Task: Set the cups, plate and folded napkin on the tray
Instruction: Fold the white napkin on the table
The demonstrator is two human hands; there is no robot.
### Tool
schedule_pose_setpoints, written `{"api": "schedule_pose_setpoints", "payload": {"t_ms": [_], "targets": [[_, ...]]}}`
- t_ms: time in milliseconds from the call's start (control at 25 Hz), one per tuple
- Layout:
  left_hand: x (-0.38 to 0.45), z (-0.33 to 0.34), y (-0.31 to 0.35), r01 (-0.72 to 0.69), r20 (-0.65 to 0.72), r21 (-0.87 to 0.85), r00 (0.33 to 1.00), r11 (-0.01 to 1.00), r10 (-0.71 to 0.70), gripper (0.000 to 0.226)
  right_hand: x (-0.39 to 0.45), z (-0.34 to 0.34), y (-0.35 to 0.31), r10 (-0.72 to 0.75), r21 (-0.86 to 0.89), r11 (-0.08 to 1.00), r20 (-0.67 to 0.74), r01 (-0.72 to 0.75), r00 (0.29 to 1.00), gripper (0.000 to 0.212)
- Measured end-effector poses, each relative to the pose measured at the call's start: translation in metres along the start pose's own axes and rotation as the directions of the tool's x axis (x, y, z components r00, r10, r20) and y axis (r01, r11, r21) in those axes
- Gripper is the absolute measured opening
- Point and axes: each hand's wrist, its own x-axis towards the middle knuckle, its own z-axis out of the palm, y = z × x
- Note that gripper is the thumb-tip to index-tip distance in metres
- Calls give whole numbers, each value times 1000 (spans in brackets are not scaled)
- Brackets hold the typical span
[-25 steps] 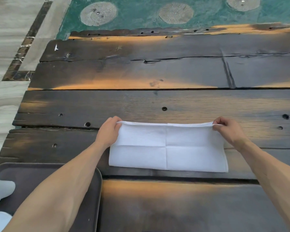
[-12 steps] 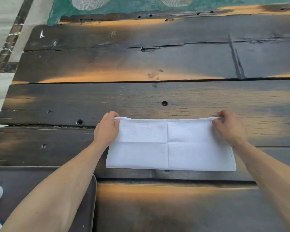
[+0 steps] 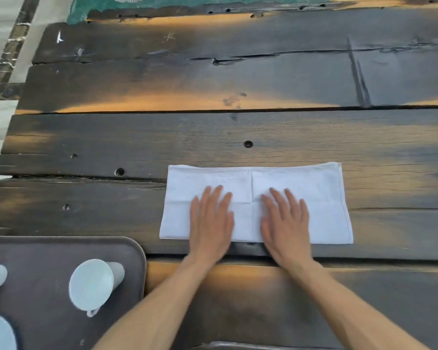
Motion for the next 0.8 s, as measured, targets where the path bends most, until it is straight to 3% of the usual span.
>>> {"api": "schedule_pose_setpoints", "payload": {"t_ms": [80,200,280,440,640,800], "targets": [[-15,15,28,-7,88,30,996,1000,4,51,-12,13,-19,-42,-45,998,77,45,996,53],[-21,29,36,74,149,111,985,991,-90,56,-16,24,-21,13,-109,994,159,4,987,57],[-22,34,31,58,170,169,982,984,-87,58,-17,29,-19,46,-109,994,185,-27,982,59],[-23,33,18,18,189,194,980,981,-55,61,-18,30,-10,79,-123,991,177,-57,981,65],[-29,12,-40,98,173,279,974,955,-150,66,-26,18,42,203,-186,966,131,-178,970,74],[-31,4,-60,167,158,238,965,957,-208,69,-33,11,68,343,-153,933,106,-325,933,74]]}}
